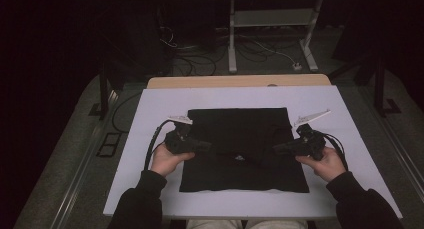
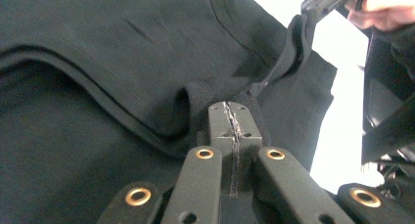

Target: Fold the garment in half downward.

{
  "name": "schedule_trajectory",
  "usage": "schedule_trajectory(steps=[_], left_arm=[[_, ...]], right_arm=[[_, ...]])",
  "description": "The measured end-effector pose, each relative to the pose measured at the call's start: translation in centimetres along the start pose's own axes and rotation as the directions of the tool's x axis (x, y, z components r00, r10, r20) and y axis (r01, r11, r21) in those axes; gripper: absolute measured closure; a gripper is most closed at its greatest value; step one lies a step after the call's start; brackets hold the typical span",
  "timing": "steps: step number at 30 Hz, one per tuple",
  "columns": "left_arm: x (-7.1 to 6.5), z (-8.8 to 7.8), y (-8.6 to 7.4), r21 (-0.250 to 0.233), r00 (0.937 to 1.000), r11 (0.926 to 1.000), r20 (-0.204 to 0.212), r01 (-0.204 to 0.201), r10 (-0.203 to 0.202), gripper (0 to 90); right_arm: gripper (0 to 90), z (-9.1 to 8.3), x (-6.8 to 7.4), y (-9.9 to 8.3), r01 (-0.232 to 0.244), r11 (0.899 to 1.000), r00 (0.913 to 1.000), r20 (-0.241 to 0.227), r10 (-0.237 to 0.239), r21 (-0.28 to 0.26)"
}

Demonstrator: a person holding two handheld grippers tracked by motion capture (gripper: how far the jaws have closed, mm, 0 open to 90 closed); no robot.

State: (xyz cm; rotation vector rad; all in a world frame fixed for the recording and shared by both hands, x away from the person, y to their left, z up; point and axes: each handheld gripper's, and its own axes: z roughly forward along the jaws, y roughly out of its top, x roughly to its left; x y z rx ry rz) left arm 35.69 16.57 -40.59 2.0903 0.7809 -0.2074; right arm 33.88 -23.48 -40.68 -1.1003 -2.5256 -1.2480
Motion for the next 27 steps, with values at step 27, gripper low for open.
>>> schedule_trajectory(steps=[27], left_arm=[[-3.0,0.7,-2.9,0.115,0.9900,0.9908,0.129,-0.071,0.056,88.7]], right_arm=[[85.0,0.7,1.9,-2.6,-0.003,0.993,0.9848,-0.172,0.024,0.122]])
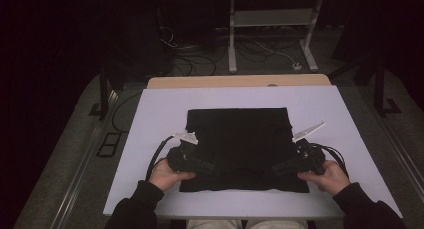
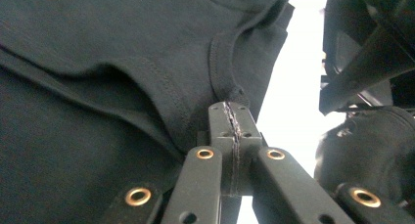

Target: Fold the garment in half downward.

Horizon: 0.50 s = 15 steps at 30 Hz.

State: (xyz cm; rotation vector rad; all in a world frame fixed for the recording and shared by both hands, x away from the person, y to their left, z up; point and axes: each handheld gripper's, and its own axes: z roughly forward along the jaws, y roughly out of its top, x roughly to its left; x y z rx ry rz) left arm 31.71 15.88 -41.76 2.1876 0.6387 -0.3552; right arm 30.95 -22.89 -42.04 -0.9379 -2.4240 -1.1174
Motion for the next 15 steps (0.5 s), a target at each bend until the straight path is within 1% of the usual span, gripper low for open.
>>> schedule_trajectory(steps=[2,9,10,11,14,15], left_arm=[[-0.3,0.0,-0.3,-0.004,0.9999,1.0000,0.013,0.004,-0.004,88.7],[-1.1,-0.1,-0.9,0.014,0.9990,0.9998,0.044,-0.012,0.011,88.8],[-1.3,0.0,-1.1,0.017,0.9987,0.9998,0.052,-0.006,0.006,88.8],[-1.3,0.0,-1.2,0.032,0.9980,0.9993,0.062,-0.017,0.015,88.8],[-1.5,0.2,-1.5,0.052,0.9971,0.9984,0.075,-0.020,0.016,88.8],[-1.6,0.1,-1.7,0.064,0.9964,0.9975,0.081,-0.030,0.025,88.8]], right_arm=[[85.0,0.1,0.2,-0.2,0.000,1.000,1.0000,-0.007,0.000,0.011],[85.1,0.2,0.6,-0.6,0.001,1.000,0.9996,-0.027,0.000,0.027],[85.1,0.2,0.7,-0.7,0.002,0.999,0.9995,-0.032,-0.001,0.032],[85.1,0.3,0.8,-0.8,0.001,0.999,0.9993,-0.037,0.000,0.034],[85.1,0.3,1.0,-1.1,0.004,0.999,0.9987,-0.050,-0.002,0.048],[85.0,0.3,1.1,-1.2,0.010,0.999,0.9986,-0.052,-0.007,0.051]])
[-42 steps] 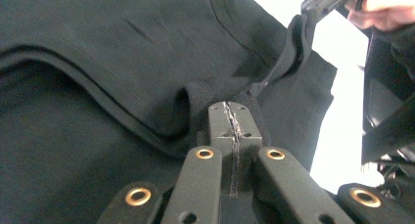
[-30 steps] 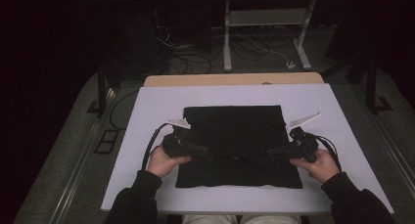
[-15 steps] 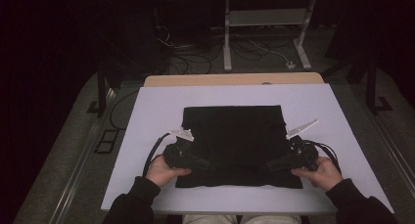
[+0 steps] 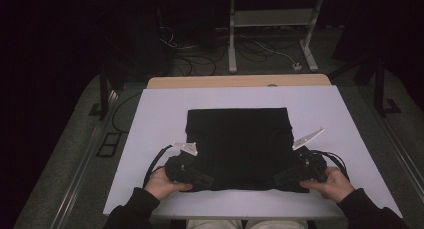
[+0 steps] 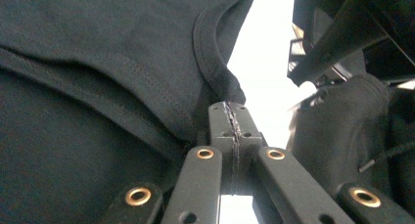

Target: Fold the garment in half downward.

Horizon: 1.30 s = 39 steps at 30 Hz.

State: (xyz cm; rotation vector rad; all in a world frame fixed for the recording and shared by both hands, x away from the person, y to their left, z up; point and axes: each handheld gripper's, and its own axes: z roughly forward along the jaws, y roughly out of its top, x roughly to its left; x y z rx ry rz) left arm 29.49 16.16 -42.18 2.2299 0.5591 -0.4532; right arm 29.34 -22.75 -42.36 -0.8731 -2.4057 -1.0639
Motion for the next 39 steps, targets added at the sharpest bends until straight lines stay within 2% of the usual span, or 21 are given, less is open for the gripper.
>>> schedule_trajectory(steps=[1,2,3,6,7,8,10,11,12,16,21,24,27,28,31,34,35,36,39], left_arm=[[-0.2,0.1,-0.1,-0.011,1.0000,0.9999,0.002,0.009,-0.009,88.8],[-0.3,-0.1,-0.1,0.008,0.9999,0.9999,0.010,-0.012,0.012,88.8],[-0.5,0.0,-0.2,-0.003,0.9999,1.0000,0.014,-0.003,0.003,88.8],[-0.7,-0.1,-0.5,0.023,0.9995,0.9994,0.019,-0.027,0.027,88.8],[-0.8,0.0,-0.5,0.012,0.9997,0.9998,0.018,-0.015,0.015,88.8],[-0.8,0.0,-0.6,0.030,0.9994,0.9991,0.018,-0.030,0.030,88.8],[-1.0,0.0,-0.7,0.018,0.9997,0.9997,0.017,-0.016,0.016,88.8],[-0.9,-0.1,-0.8,0.032,0.9994,0.9990,0.016,-0.031,0.031,88.8],[-1.0,0.0,-0.8,0.024,0.9997,0.9995,0.016,-0.019,0.019,88.8],[-1.0,0.2,-0.9,0.055,0.9993,0.9978,0.008,-0.038,0.038,88.8],[-0.8,0.4,-0.9,0.076,0.9991,0.9962,-0.004,-0.042,0.043,88.7],[-0.8,0.6,-1.0,0.082,0.9992,0.9959,-0.008,-0.039,0.039,88.5],[-0.8,0.4,-0.9,0.063,0.9992,0.9972,-0.006,-0.040,0.040,87.9],[-0.8,0.4,-1.0,0.055,0.9994,0.9979,0.004,-0.036,0.035,86.7],[-1.1,0.7,-1.0,0.051,0.9983,0.9976,0.037,-0.046,0.044,71.2],[-1.6,0.9,-0.9,0.075,0.9955,0.9936,0.049,-0.085,0.082,61.8],[-1.8,1.1,-0.8,0.066,0.9958,0.9945,0.049,-0.080,0.077,59.2],[-1.8,1.0,-0.7,0.081,0.9943,0.9917,0.047,-0.100,0.096,57.0],[-2.3,0.9,-0.7,0.060,0.9934,0.9918,0.027,-0.113,0.111,48.5]], right_arm=[[85.0,0.1,0.1,-0.1,-0.002,1.000,1.0000,-0.005,0.002,0.007],[85.0,0.1,0.2,-0.2,-0.001,1.000,1.0000,-0.008,0.001,0.012],[85.0,0.2,0.3,-0.3,-0.003,1.000,0.9999,-0.011,0.003,0.019],[85.0,0.2,0.5,-0.6,-0.002,1.000,0.9999,-0.010,0.002,0.028],[85.0,0.3,0.6,-0.6,0.002,1.000,1.0000,-0.008,-0.002,0.029],[85.0,0.2,0.6,-0.6,0.003,1.000,1.0000,-0.009,-0.003,0.031],[84.9,0.2,0.8,-0.7,0.005,1.000,0.9999,-0.011,-0.005,0.029],[84.8,0.2,0.9,-0.7,0.008,1.000,0.9999,-0.009,-0.007,0.028],[84.7,0.2,0.9,-0.7,0.008,1.000,0.9999,-0.010,-0.008,0.027],[84.6,0.3,1.0,-0.9,0.004,0.999,0.9999,-0.010,-0.004,0.037],[84.1,0.8,1.0,-1.0,0.008,0.998,1.0000,-0.001,-0.008,0.064],[83.6,1.0,1.0,-1.0,0.000,0.997,1.0000,0.002,-0.001,0.077],[82.3,1.1,1.0,-1.1,0.001,0.997,1.0000,0.004,-0.001,0.076],[81.3,1.1,1.0,-1.1,-0.002,0.997,1.0000,0.000,0.002,0.078],[78.2,1.0,1.1,-1.1,0.009,0.997,1.0000,0.002,-0.009,0.075],[72.6,0.9,1.4,-1.1,0.022,0.997,0.9997,0.009,-0.023,0.072],[71.0,0.8,1.5,-1.1,0.028,0.997,0.9994,0.018,-0.029,0.068],[68.9,0.7,1.6,-1.1,0.037,0.997,0.9989,0.027,-0.039,0.061],[59.9,0.4,2.0,-1.0,0.050,0.998,0.9976,0.045,-0.052,0.041]])
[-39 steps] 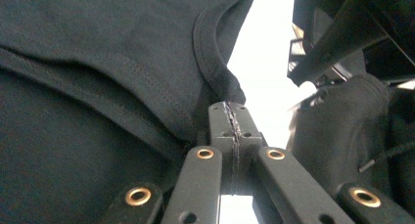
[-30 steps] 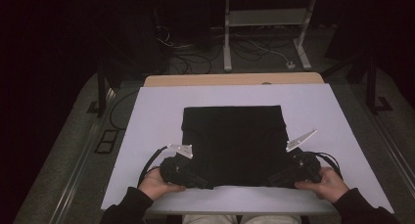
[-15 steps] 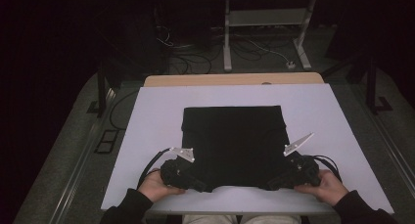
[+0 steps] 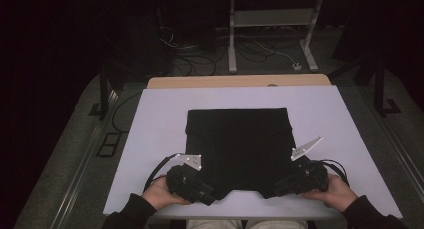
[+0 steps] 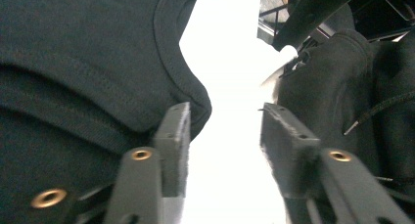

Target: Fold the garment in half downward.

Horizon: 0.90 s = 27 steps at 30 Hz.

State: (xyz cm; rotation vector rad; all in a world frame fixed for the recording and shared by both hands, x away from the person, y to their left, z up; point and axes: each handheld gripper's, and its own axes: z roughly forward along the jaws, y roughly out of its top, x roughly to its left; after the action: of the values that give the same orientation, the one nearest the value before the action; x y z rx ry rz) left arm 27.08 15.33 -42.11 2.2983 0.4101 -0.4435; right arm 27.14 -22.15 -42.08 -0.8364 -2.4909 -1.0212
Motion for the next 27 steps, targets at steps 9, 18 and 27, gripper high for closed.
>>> schedule_trajectory(steps=[9,18,27], left_arm=[[-0.4,-0.9,0.2,-0.061,0.9955,0.9981,-0.094,0.009,-0.014,25.4],[-1.0,-2.5,0.7,-0.123,0.9766,0.9918,-0.215,-0.032,0.004,5.5],[-1.2,-4.4,0.6,-0.219,0.9455,0.9743,-0.325,-0.051,-0.023,0.0]], right_arm=[[30.3,-0.7,0.9,0.6,0.046,0.997,0.9969,0.066,-0.042,-0.054],[3.9,-1.7,1.3,1.7,0.051,0.992,0.9907,0.131,-0.036,-0.112],[0.0,-2.5,1.4,2.5,0.059,0.985,0.9846,0.172,-0.030,-0.164]])
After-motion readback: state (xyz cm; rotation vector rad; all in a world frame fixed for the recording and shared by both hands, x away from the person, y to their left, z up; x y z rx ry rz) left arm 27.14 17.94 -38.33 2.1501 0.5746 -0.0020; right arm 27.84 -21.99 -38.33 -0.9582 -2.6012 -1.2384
